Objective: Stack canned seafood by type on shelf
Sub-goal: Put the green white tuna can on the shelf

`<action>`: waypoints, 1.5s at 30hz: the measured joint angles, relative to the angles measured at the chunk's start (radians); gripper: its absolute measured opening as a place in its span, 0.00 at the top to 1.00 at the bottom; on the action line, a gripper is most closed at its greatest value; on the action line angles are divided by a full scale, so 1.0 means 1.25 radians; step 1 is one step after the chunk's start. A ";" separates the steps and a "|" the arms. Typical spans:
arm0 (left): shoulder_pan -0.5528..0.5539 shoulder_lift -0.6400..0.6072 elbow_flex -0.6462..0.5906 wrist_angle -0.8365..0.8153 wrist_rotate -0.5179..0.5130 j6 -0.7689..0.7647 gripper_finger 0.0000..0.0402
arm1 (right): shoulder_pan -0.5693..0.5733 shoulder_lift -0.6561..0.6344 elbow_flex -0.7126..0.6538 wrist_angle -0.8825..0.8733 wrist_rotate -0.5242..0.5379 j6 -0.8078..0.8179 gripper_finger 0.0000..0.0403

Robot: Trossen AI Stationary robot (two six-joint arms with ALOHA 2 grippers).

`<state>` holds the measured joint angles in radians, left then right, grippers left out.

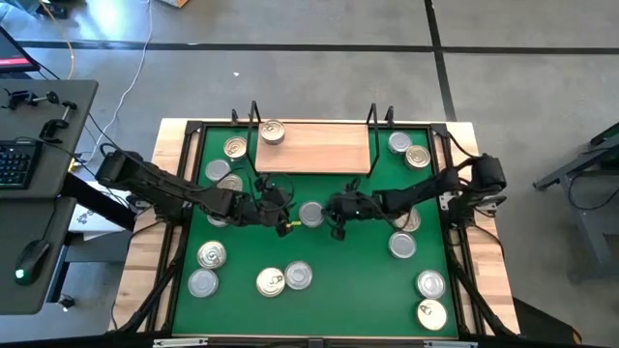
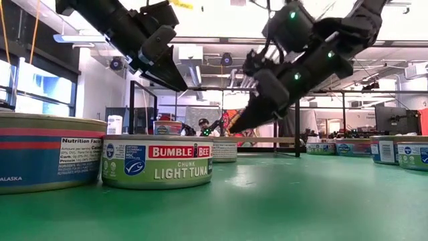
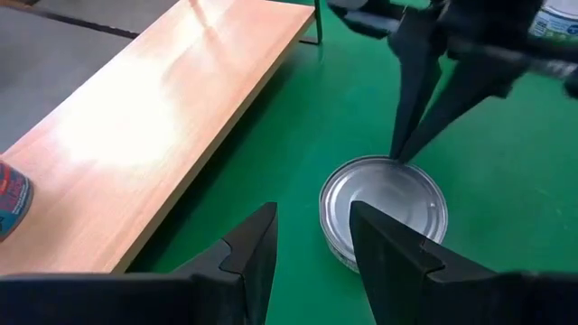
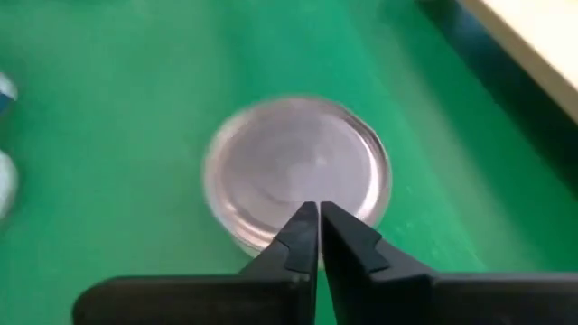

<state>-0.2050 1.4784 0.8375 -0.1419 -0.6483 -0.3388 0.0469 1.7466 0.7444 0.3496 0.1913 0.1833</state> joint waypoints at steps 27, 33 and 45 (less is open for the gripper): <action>0.000 0.001 0.000 0.003 0.000 -0.007 0.67 | 0.119 0.038 0.003 -0.082 0.054 0.160 1.00; 0.000 0.001 0.000 0.003 0.000 -0.007 0.67 | 0.142 0.039 0.001 -0.087 0.106 0.176 1.00; 0.000 0.001 0.000 0.008 0.012 -0.008 0.67 | 0.181 0.046 -0.008 -0.130 0.103 0.223 1.00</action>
<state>-0.2048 1.4794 0.8375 -0.1316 -0.6328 -0.3489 0.2737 1.8045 0.7346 0.1876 0.3200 0.4620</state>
